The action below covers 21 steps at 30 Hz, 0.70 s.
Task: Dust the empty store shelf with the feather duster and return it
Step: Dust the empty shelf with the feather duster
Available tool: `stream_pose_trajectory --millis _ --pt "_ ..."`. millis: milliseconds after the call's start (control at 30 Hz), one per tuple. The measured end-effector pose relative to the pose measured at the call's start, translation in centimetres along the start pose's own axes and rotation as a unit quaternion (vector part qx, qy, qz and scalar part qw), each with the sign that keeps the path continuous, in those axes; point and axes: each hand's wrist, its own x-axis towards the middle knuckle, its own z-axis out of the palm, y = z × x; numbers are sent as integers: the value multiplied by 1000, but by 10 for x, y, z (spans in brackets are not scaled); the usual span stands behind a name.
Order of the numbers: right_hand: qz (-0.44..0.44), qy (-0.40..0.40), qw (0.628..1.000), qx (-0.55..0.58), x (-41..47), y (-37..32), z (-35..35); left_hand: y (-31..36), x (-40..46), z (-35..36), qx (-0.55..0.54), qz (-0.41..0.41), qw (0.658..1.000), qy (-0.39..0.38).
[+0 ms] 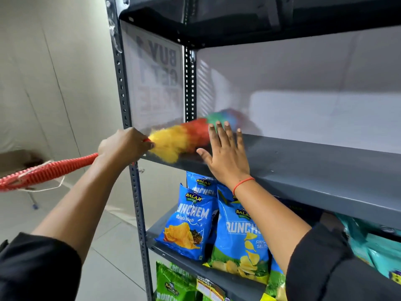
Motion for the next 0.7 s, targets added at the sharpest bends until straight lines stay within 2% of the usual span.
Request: stream_pose_trajectory --millis 100,233,300,400,500,600,700 --pt "-46 -20 998 -36 9 -16 12 -14 5 10 9 0 1000 -22" --pt "-45 -24 995 -88 19 -30 23 -25 15 21 45 -30 998 44" --pt "-46 -21 995 -88 23 -36 26 -25 18 25 26 -23 997 66" --pt "-75 -27 992 -93 31 -48 32 -25 24 31 -11 23 999 27" --pt "-74 -30 992 -94 35 -53 37 -32 30 35 1 15 1000 0" --pt "-61 -25 993 -94 33 -53 38 -30 32 34 13 -10 999 52" --pt "-60 -17 995 -79 32 -52 34 -20 31 30 -16 17 997 69"
